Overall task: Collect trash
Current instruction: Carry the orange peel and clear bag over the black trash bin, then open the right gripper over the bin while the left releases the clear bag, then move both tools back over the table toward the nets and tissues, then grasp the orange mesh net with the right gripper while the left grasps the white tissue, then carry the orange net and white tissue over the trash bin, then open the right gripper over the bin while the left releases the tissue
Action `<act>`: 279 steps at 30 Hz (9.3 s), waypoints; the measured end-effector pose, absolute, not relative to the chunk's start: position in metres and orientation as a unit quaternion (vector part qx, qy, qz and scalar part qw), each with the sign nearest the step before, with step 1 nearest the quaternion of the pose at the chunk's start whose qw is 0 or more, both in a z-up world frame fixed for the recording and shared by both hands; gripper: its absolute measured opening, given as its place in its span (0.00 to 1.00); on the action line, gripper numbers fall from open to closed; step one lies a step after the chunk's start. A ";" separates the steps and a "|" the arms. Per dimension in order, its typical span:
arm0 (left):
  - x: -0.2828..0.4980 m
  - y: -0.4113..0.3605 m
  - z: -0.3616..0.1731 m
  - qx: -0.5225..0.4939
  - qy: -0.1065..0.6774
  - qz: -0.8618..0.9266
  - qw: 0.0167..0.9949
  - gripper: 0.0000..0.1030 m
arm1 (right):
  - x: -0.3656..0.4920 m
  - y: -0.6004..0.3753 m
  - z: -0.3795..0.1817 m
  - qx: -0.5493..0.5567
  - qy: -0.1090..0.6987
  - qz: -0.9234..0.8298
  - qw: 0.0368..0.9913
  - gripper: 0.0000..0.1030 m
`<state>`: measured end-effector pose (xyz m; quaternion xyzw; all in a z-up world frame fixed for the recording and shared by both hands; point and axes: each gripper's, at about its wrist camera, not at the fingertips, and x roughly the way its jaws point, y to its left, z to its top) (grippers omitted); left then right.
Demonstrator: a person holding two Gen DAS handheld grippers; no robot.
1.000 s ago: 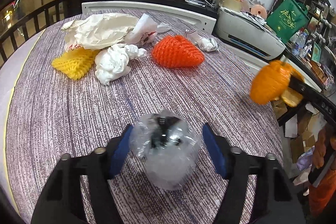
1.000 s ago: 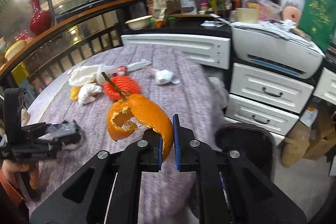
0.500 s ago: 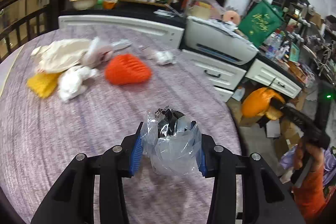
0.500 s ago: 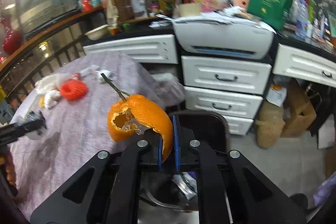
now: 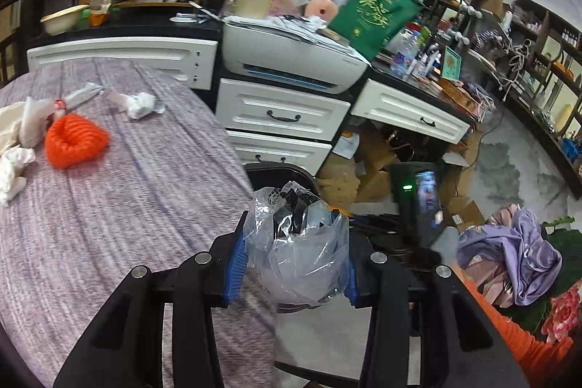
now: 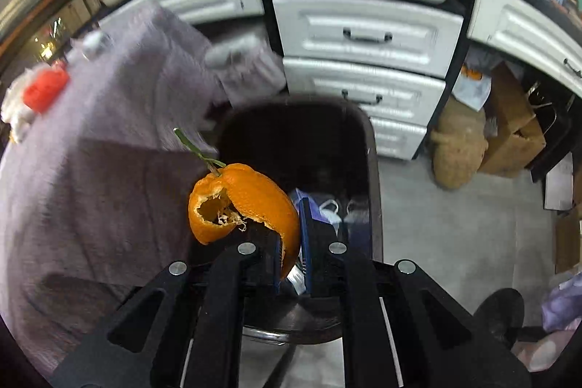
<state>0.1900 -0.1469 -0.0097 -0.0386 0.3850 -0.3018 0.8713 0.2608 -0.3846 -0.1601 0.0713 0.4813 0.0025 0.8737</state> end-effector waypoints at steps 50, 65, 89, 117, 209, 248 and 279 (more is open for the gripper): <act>0.204 -0.287 -0.095 0.079 0.457 -0.319 0.827 0.41 | 0.167 -0.493 -0.093 0.156 0.345 -0.111 0.919 0.66; 0.224 -0.307 -0.138 0.109 0.488 -0.278 0.820 0.71 | 0.161 -0.499 -0.099 0.167 0.353 -0.110 0.914 0.66; 0.152 -0.265 -0.032 0.033 0.402 -0.381 0.832 0.95 | 0.164 -0.496 -0.087 0.178 0.315 -0.121 0.924 0.93; 0.170 -0.033 -0.009 -0.055 0.365 -0.178 0.912 0.95 | 0.230 -0.290 -0.052 0.078 0.337 0.125 0.930 0.93; 0.207 0.027 -0.019 -0.093 0.367 -0.082 0.922 0.28 | 0.242 -0.231 -0.050 0.056 0.355 0.240 0.902 0.25; 0.185 -0.145 -0.007 -0.055 0.357 -0.251 0.898 0.28 | 0.272 -0.376 -0.201 0.121 0.474 0.000 0.872 0.41; 0.193 -0.274 -0.088 0.016 0.453 -0.331 0.828 0.28 | 0.178 -0.485 -0.150 0.186 0.406 -0.104 0.889 0.73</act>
